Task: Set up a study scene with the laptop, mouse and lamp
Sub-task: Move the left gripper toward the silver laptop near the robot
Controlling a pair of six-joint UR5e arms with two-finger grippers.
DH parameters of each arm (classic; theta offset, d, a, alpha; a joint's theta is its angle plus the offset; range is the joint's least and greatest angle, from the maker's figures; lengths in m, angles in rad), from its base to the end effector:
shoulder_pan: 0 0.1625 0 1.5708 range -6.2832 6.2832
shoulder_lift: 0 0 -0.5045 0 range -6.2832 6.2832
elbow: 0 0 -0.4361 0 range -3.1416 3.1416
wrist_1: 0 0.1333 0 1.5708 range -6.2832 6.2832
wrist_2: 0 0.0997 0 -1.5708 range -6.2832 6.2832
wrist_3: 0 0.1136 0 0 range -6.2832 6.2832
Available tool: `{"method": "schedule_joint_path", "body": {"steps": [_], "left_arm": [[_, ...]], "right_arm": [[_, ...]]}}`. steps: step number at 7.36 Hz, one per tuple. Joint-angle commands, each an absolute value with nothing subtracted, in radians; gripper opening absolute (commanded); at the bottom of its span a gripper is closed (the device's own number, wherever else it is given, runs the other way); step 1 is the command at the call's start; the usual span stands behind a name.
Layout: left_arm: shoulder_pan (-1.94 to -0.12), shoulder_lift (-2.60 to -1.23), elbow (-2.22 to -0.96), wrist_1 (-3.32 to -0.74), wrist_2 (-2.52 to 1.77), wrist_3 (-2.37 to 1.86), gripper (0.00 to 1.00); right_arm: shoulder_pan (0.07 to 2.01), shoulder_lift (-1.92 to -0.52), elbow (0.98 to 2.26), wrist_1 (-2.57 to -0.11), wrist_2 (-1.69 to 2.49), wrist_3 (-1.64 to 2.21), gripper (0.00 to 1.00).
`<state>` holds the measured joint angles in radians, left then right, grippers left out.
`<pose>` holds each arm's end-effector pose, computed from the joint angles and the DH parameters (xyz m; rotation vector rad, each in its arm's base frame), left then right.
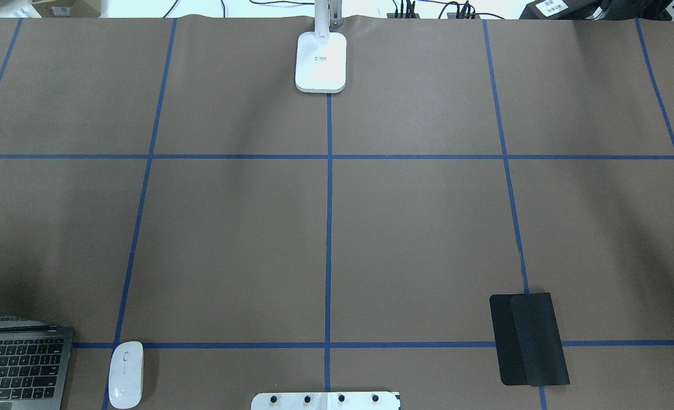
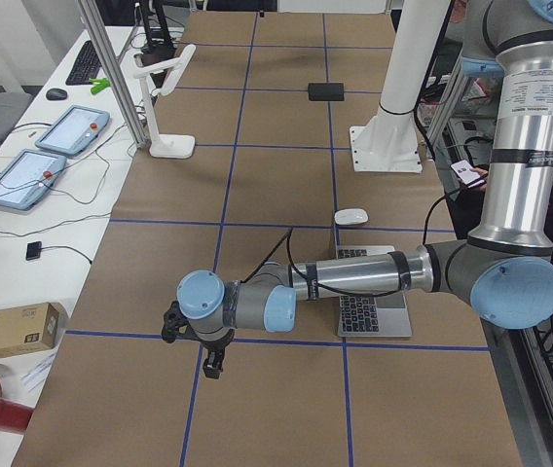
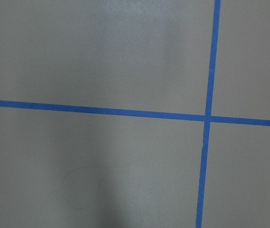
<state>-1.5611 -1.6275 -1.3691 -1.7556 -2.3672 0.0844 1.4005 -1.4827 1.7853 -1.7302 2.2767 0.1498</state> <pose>-0.0466 -0.5634 0.8046 0.0674 0.7947 0.1049 -0.0381 -0.5735 0.6064 0.0231 -0.7176 -0.0702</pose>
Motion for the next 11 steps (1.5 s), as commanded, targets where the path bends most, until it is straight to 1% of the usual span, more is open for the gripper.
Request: {"method": "schedule_joint_path", "body": {"steps": [1,2,3,4,6,7,8,10,11], "left_arm": [[-1.562,-1.628,-1.37,-1.756,-2.368,0.086,1.0],[-1.562,-1.629,-1.377,-1.756,-2.368,0.084,1.0],[-1.562,-1.628,-1.411,-1.752,-2.37,0.084,1.0],[-1.562,-1.618,-1.477,-1.743,-2.379,0.046,1.0],[-1.559,-1.525,-1.703,-1.743,-2.428,-0.043,1.0],[-1.557,-1.475,-1.832,-1.753,-2.457,-0.04,1.0],[-1.546,-1.435,-1.935,-1.747,-2.486,-0.04,1.0],[-1.415,-1.395,-2.029,-1.755,-2.507,0.004,1.0],[-1.355,-1.393,-2.054,-1.753,-2.508,0.099,1.0]], "right_arm": [[1.401,-1.48,1.784,-1.73,2.276,0.144,1.0],[1.401,-1.48,1.789,-1.729,2.276,0.147,1.0],[1.401,-1.48,1.805,-1.727,2.283,0.144,1.0],[1.401,-1.474,1.836,-1.727,2.281,0.143,1.0],[1.396,-1.465,1.902,-1.726,2.283,0.144,1.0],[1.373,-1.463,1.911,-1.726,2.28,0.141,1.0],[1.349,-1.46,1.904,-1.689,2.286,0.153,1.0],[1.33,-1.459,1.911,-1.667,2.402,0.138,1.0],[1.316,-1.46,1.913,-1.634,2.408,0.138,1.0]]}}
